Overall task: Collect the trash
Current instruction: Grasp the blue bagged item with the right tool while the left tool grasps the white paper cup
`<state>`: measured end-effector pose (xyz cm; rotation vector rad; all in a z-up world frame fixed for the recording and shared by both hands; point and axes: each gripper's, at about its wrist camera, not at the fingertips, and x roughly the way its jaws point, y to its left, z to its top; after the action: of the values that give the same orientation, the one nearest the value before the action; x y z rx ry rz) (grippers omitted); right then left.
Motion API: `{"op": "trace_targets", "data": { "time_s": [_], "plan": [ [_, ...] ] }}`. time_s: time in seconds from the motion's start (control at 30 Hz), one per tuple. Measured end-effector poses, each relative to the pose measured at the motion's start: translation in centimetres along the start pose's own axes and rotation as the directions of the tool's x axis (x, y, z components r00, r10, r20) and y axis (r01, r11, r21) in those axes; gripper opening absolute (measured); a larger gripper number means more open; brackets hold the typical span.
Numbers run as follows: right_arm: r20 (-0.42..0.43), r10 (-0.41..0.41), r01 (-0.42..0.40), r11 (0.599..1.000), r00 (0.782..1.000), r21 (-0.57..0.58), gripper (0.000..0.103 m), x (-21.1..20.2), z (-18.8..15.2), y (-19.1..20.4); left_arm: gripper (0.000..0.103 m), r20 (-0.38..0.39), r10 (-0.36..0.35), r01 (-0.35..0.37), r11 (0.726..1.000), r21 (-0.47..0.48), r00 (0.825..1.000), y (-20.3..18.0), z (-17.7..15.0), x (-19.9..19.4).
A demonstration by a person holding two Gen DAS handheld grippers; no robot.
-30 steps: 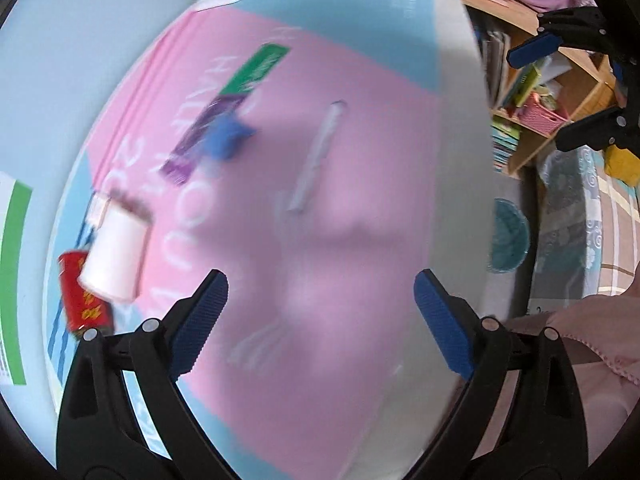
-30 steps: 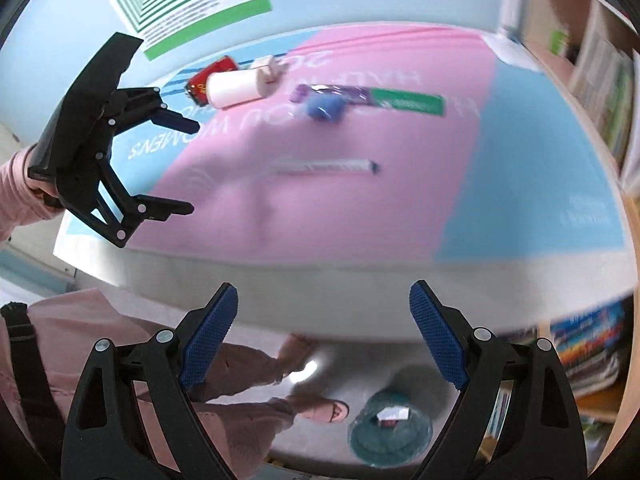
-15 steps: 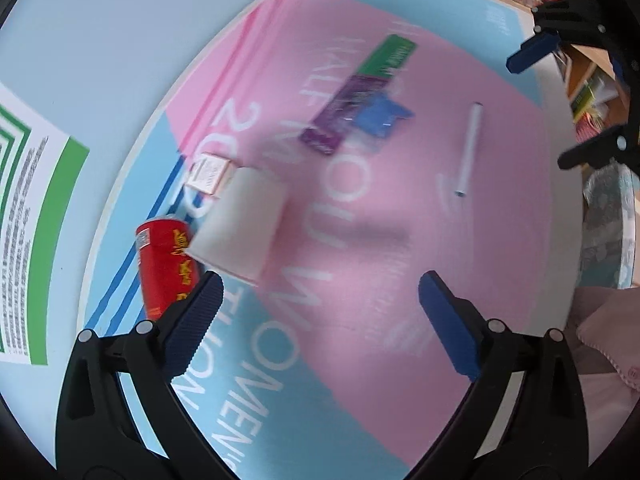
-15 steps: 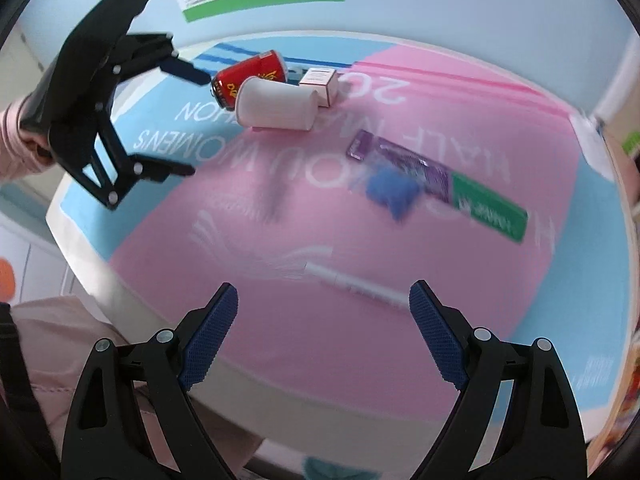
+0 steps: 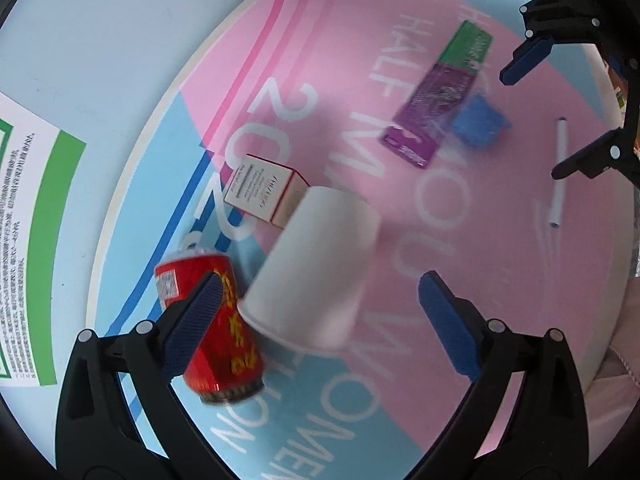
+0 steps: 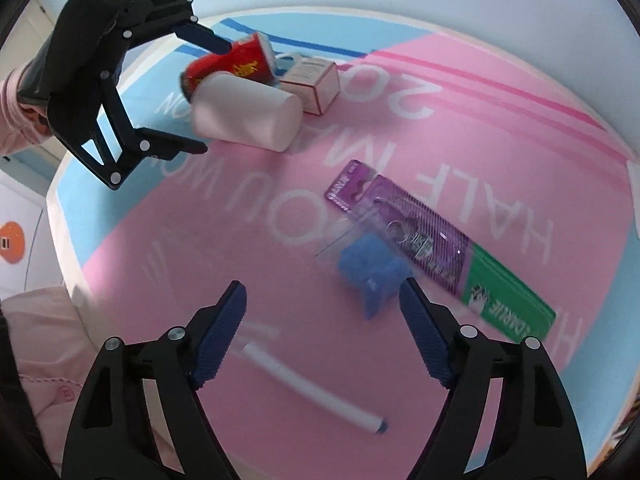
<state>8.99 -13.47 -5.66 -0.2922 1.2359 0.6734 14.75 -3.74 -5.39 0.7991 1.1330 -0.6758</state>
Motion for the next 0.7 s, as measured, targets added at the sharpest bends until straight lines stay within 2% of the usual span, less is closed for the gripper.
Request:
{"op": "trace_targets", "data": {
  "time_s": [0.17, 0.37, 0.47, 0.5, 0.53, 0.57, 0.63, 0.67, 0.7],
  "plan": [
    [-0.038, 0.007, -0.008, 1.000, 0.999, -0.022, 0.073, 1.9, 0.5, -1.2, 0.096, -0.028, -0.034, 0.033, 0.999, -0.025, 0.999, 1.3, 1.0, 2.5],
    [-0.030, -0.014, 0.012, 0.998, 0.999, -0.069, 0.066, 3.1, 0.7, -1.7, 0.096, -0.052, -0.071, 0.068, 0.996, -0.052, 0.996, 2.1, 1.3, 4.8],
    [-0.024, -0.041, 0.039, 0.995, 0.999, -0.093, 0.056, 3.5, 0.8, -1.7, 0.090, -0.066, -0.097, 0.092, 0.993, -0.068, 0.993, 2.3, 1.4, 5.6],
    [-0.026, -0.046, 0.044, 0.994, 0.999, -0.101, 0.048, 3.6, 0.8, -1.8, 0.083, -0.072, -0.107, 0.102, 0.992, -0.070, 0.992, 2.3, 1.4, 5.8],
    [-0.029, -0.048, 0.045, 0.993, 0.998, -0.105, 0.044, 3.7, 0.7, -1.8, 0.077, -0.075, -0.116, 0.110, 0.991, -0.070, 0.990, 2.2, 1.2, 6.0],
    [-0.033, -0.059, 0.055, 0.992, 0.998, -0.112, 0.039, 3.8, 0.7, -1.9, 0.076, -0.077, -0.120, 0.115, 0.991, -0.069, 0.990, 2.3, 1.2, 6.1],
    [-0.030, -0.073, 0.069, 0.990, 0.997, -0.122, 0.034, 3.9, 0.7, -2.1, 0.074, -0.073, -0.117, 0.112, 0.992, -0.061, 0.990, 2.2, 1.2, 6.0],
    [-0.027, -0.069, 0.065, 0.991, 0.997, -0.118, 0.027, 3.9, 0.7, -2.1, 0.072, -0.071, -0.118, 0.114, 0.992, -0.059, 0.990, 2.2, 1.1, 5.9],
    [-0.024, -0.061, 0.058, 0.992, 0.998, -0.109, 0.026, 3.7, 0.8, -2.2, 0.068, -0.069, -0.125, 0.120, 0.991, -0.061, 0.990, 2.2, 1.1, 5.8]
  ]
}}
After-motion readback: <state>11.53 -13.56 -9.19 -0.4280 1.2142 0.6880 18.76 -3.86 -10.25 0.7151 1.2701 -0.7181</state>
